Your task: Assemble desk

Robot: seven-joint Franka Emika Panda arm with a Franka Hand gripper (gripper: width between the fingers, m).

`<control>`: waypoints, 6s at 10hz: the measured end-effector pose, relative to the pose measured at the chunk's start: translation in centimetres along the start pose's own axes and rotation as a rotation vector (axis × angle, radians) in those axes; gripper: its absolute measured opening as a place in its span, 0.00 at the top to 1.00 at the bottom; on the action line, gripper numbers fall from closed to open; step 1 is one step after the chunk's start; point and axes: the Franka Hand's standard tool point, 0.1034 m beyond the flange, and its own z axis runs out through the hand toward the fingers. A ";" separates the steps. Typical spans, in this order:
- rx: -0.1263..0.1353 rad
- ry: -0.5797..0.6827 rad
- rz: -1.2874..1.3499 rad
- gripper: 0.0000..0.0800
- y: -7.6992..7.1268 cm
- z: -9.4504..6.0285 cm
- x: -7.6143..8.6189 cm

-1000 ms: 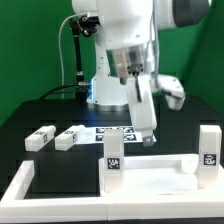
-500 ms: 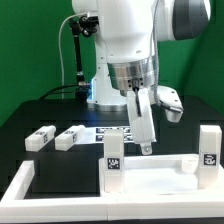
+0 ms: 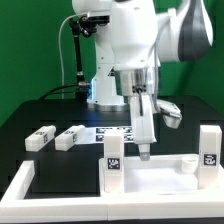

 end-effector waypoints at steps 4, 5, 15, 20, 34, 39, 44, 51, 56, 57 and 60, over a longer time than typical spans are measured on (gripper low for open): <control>-0.104 -0.032 -0.046 0.19 1.2 1.3 1.8; -0.092 -0.027 -0.050 0.20 1.0 1.3 1.7; -0.100 -0.028 -0.053 0.93 1.3 1.4 1.6; -0.104 -0.035 -0.175 0.93 1.8 1.3 2.3; -0.046 0.031 -1.291 0.93 1.3 0.4 6.8; -0.048 0.032 -1.878 0.93 -3.4 0.5 8.2; -0.093 0.031 -2.271 0.93 -5.1 0.3 7.5; -0.150 0.101 -2.831 0.93 -7.8 0.2 4.2; -0.155 0.187 -3.017 0.93 -11.4 0.6 -0.1; -0.155 0.186 -3.017 0.93 -11.5 0.6 -0.1; -0.141 0.267 -3.113 0.92 -11.9 0.8 -1.3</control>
Offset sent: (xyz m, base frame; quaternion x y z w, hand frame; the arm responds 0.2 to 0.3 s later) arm -0.0042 -0.0202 -0.0056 -0.1279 -0.0752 -0.0394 0.9881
